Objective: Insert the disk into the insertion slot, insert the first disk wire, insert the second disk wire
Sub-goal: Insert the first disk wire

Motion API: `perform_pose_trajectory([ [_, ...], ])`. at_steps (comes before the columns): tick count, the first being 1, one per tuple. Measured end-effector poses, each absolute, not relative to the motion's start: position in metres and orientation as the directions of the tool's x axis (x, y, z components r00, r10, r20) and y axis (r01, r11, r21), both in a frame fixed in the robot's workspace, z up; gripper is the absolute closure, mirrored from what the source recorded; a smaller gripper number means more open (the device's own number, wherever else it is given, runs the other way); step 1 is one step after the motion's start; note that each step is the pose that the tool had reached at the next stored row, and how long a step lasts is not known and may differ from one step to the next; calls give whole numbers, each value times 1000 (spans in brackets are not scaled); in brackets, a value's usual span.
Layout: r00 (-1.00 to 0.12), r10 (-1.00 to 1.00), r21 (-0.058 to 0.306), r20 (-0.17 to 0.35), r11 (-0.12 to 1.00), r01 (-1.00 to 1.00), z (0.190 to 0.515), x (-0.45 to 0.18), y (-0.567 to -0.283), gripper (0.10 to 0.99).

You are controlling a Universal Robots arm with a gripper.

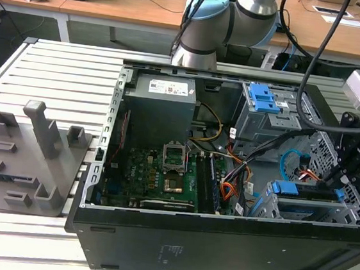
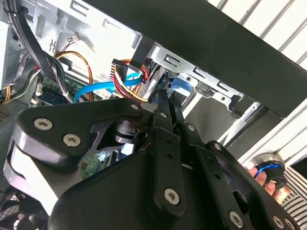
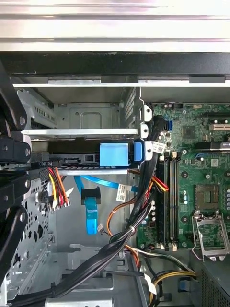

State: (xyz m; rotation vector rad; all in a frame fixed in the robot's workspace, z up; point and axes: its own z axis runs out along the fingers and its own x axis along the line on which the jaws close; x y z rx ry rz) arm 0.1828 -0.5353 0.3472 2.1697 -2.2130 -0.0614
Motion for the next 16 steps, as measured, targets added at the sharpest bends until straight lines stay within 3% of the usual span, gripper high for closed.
perform_pose_trajectory([
  [16, -21, -1000, 58, -22, 19, -998, 340, 183, -541, 925],
])
